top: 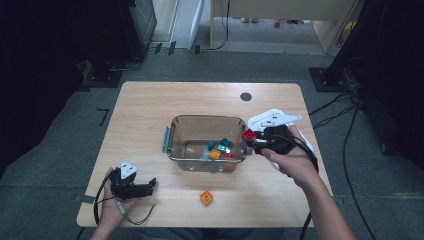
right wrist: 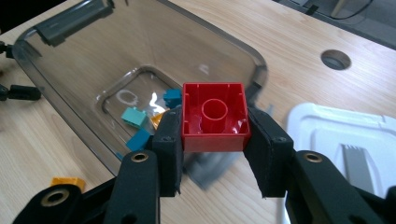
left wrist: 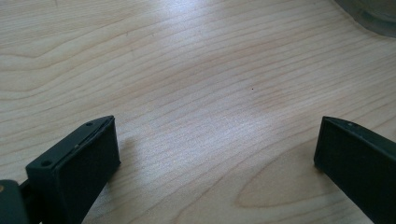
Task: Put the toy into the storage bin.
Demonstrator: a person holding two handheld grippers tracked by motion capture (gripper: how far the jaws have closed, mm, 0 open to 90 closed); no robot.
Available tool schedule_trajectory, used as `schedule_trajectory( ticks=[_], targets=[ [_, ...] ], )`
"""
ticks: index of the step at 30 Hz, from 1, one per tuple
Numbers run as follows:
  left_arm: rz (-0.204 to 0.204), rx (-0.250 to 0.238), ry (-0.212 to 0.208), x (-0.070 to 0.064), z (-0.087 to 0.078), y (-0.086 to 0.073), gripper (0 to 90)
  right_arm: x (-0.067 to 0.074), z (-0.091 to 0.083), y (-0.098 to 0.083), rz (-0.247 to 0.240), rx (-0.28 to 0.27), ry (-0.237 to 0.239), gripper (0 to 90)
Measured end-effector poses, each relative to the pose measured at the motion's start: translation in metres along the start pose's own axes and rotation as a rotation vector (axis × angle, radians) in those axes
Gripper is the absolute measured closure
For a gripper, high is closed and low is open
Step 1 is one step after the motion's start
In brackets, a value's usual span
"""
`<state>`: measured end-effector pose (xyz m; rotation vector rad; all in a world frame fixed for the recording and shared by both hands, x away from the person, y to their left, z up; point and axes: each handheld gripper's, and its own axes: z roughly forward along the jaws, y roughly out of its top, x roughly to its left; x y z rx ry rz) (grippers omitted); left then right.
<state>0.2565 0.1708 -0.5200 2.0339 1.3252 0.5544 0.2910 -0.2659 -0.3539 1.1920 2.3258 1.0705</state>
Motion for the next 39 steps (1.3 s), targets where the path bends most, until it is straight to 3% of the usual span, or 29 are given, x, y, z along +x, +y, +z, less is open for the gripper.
schedule_trajectory(
  ticks=[5,10,16,21,23,28,34,39],
  targets=[
    [0.000,0.001,0.000,0.000,0.000,0.000,0.0,0.011,0.016,0.011,-0.029,0.020,0.022,60.0],
    [0.000,0.000,0.000,0.000,0.000,0.000,0.0,0.022,0.038,0.017,-0.029,0.051,0.034,60.0],
    [-0.001,0.000,0.000,0.000,0.000,0.000,0.0,0.032,0.051,0.021,-0.035,0.069,0.052,59.4],
    [0.000,0.000,0.000,0.000,0.000,0.000,0.0,0.033,0.054,0.021,-0.023,0.066,0.093,46.8],
    [0.000,0.000,0.000,0.000,0.000,0.000,0.0,0.032,0.053,0.021,-0.017,0.062,0.103,37.4],
    [0.000,0.000,-0.001,0.000,0.000,0.000,0.0,0.027,0.044,0.017,-0.020,0.033,0.080,14.6],
    [0.000,0.000,-0.001,0.000,0.000,0.000,0.0,0.018,0.031,0.011,-0.008,0.006,0.066,4.0],
    [0.001,0.001,0.000,0.000,0.000,0.000,0.0,0.008,0.019,0.003,0.005,-0.012,0.042,1.0]
  ],
)
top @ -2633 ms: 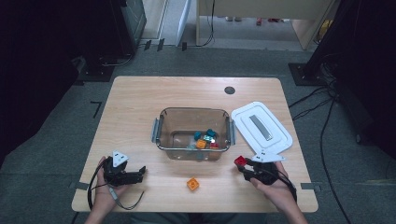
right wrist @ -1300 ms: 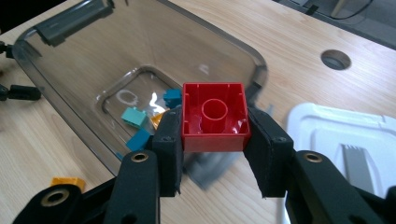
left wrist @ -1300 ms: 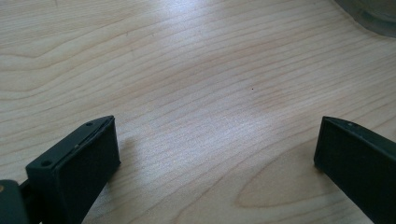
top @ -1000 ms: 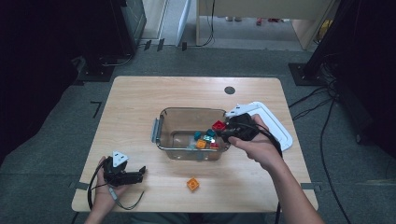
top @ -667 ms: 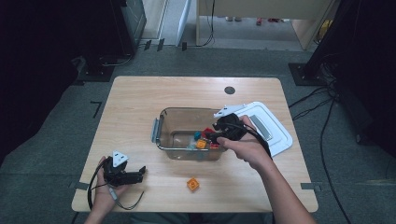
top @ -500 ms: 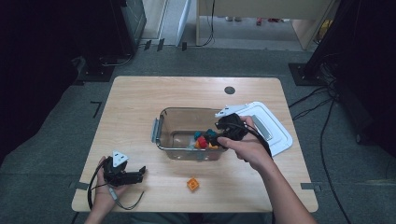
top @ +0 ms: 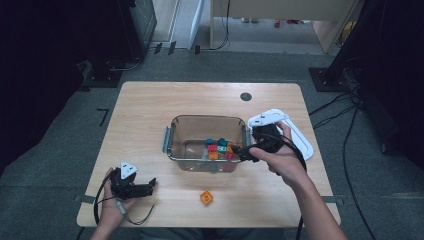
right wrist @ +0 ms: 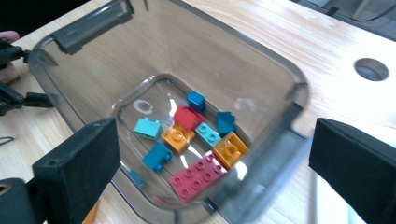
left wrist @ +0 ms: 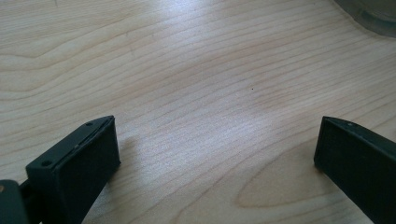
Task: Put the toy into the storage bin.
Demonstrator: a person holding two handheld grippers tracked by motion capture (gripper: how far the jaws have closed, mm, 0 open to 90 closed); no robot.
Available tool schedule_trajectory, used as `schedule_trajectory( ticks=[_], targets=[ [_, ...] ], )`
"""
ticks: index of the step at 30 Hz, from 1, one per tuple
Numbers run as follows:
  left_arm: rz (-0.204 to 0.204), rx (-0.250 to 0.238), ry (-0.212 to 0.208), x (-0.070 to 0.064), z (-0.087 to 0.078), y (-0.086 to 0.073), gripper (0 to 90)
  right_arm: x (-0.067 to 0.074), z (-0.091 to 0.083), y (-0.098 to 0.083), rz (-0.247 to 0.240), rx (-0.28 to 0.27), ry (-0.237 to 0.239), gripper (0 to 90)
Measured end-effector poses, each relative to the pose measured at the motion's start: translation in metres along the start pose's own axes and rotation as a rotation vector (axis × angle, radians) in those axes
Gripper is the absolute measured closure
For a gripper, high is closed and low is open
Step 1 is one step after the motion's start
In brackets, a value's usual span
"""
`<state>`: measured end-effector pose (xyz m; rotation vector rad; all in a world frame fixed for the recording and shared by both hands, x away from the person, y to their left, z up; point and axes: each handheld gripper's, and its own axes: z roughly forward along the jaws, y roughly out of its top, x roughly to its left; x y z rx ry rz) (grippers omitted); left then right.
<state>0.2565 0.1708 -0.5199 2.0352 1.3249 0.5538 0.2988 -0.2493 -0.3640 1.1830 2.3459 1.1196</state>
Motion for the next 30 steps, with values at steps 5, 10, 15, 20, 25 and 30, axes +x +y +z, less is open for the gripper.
schedule_trajectory(
  ticks=[5,10,15,20,25,30],
  targets=[
    [0.000,0.000,0.000,0.000,0.000,0.000,0.0,-0.011,-0.012,-0.011,0.026,-0.018,-0.015,0.0],
    [0.000,-0.001,0.000,0.000,0.000,0.000,0.0,-0.019,-0.022,-0.022,0.057,-0.027,-0.031,0.0],
    [0.000,-0.001,0.000,0.000,0.000,0.000,0.0,-0.026,-0.031,-0.034,0.073,-0.038,-0.045,0.0],
    [-0.002,0.000,-0.001,0.000,0.000,0.000,0.0,-0.031,-0.036,-0.047,0.080,-0.040,-0.058,0.0],
    [0.000,0.000,0.000,0.000,0.000,0.000,0.0,-0.035,-0.039,-0.064,0.110,-0.040,-0.068,0.0],
    [-0.001,0.000,0.000,0.000,0.000,0.000,0.0,-0.035,-0.035,-0.081,0.122,-0.027,-0.062,0.0]
  ],
)
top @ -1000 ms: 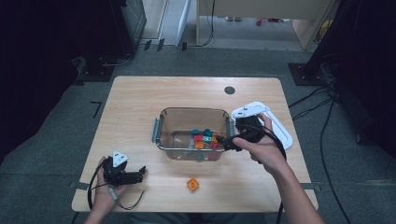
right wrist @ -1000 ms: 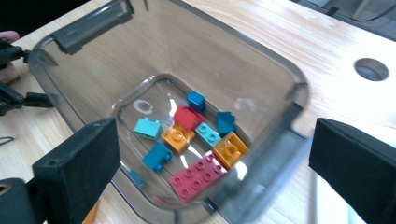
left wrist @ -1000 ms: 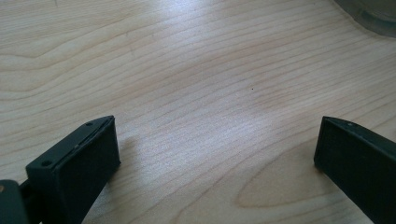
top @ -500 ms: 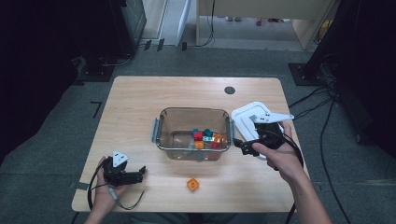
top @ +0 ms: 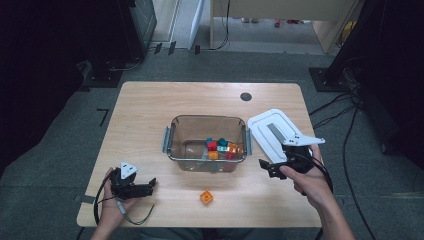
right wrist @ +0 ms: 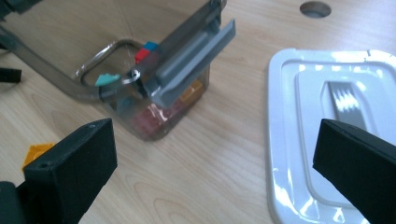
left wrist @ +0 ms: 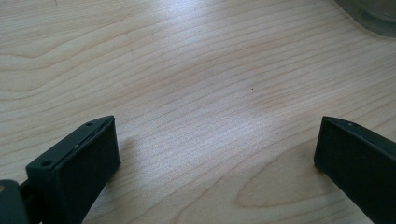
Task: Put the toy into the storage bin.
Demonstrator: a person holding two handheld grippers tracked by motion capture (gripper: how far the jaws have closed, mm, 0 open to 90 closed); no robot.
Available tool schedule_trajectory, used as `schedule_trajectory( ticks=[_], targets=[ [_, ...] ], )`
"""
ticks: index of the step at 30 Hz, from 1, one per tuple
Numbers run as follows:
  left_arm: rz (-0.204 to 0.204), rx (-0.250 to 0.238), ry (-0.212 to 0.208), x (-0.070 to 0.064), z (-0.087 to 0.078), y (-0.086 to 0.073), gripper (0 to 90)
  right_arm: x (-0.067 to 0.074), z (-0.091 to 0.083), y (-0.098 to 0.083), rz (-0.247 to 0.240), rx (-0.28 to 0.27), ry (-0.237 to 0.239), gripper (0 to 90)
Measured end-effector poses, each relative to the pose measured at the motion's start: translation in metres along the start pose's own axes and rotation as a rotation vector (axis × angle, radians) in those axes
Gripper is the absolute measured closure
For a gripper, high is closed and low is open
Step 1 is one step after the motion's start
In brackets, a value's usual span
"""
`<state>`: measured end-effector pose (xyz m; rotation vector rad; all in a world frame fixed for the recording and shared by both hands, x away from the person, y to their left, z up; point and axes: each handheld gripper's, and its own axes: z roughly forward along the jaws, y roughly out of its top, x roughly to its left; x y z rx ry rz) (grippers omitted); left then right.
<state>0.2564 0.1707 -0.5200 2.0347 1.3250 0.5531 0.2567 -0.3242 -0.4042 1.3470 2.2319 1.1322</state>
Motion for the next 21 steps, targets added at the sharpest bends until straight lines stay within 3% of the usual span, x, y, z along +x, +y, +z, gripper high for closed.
schedule_trajectory(
  ticks=[13,21],
  targets=[
    [0.000,0.001,0.002,0.000,0.000,0.000,0.0,0.009,0.017,-0.032,0.013,0.021,0.019,0.0],
    [0.000,0.001,0.001,0.000,0.000,0.000,0.0,0.027,0.035,-0.049,0.009,0.044,0.048,0.0]
  ],
)
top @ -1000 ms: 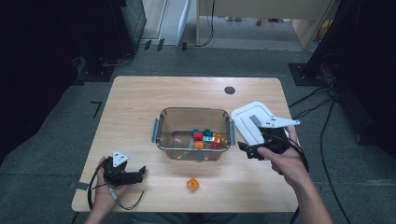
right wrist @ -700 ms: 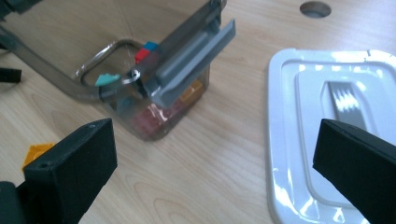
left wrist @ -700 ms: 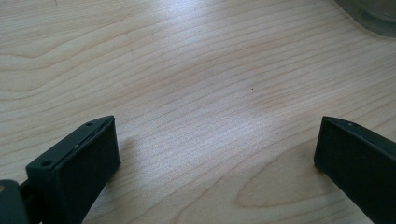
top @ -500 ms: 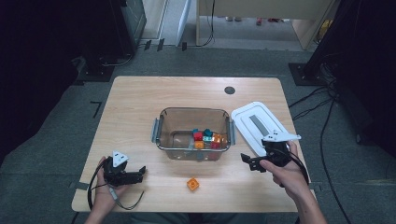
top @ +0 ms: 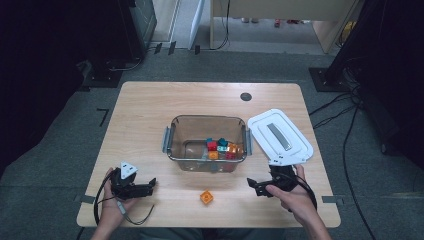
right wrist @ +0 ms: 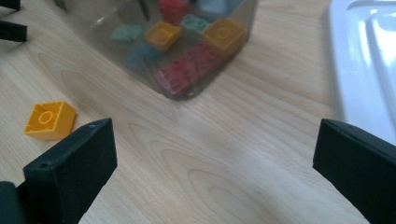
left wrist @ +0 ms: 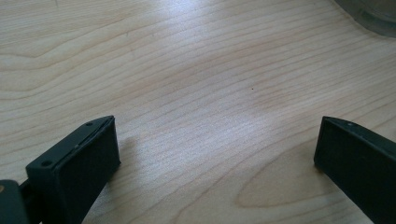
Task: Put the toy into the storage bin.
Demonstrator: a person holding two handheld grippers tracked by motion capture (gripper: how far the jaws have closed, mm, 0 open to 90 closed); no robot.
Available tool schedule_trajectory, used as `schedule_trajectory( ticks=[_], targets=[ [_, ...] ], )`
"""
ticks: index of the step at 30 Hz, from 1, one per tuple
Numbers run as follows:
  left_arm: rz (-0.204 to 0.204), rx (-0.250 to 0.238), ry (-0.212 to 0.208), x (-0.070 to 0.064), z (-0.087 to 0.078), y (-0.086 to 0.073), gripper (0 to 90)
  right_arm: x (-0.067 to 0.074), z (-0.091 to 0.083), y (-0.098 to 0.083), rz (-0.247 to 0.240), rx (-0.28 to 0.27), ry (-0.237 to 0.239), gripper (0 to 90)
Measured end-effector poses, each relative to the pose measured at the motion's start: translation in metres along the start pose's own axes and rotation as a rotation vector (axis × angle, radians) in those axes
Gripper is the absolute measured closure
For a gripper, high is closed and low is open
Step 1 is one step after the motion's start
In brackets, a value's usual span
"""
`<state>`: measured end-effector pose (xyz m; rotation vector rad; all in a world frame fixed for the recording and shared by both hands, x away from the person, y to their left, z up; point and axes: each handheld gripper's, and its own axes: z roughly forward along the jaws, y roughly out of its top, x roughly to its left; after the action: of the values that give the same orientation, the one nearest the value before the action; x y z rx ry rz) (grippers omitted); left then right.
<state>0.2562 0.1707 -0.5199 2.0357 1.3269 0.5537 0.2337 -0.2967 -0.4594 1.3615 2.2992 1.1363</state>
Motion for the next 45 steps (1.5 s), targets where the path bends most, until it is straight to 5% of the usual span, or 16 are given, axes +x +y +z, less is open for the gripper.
schedule_trajectory(
  ticks=[11,20,33,45],
  targets=[
    [0.000,0.000,0.000,0.000,0.000,0.000,0.0,0.031,0.027,-0.010,-0.043,0.038,0.048,0.6],
    [0.000,0.000,0.000,0.000,0.000,0.000,0.0,0.064,0.046,-0.014,-0.095,0.032,0.062,10.0],
    [0.001,0.000,-0.001,0.000,0.000,0.000,0.0,0.104,0.070,-0.020,-0.136,0.019,0.153,21.6],
    [0.002,0.000,-0.002,0.000,0.000,0.000,0.0,0.122,0.084,-0.024,-0.174,0.013,0.149,34.0]
  ],
)
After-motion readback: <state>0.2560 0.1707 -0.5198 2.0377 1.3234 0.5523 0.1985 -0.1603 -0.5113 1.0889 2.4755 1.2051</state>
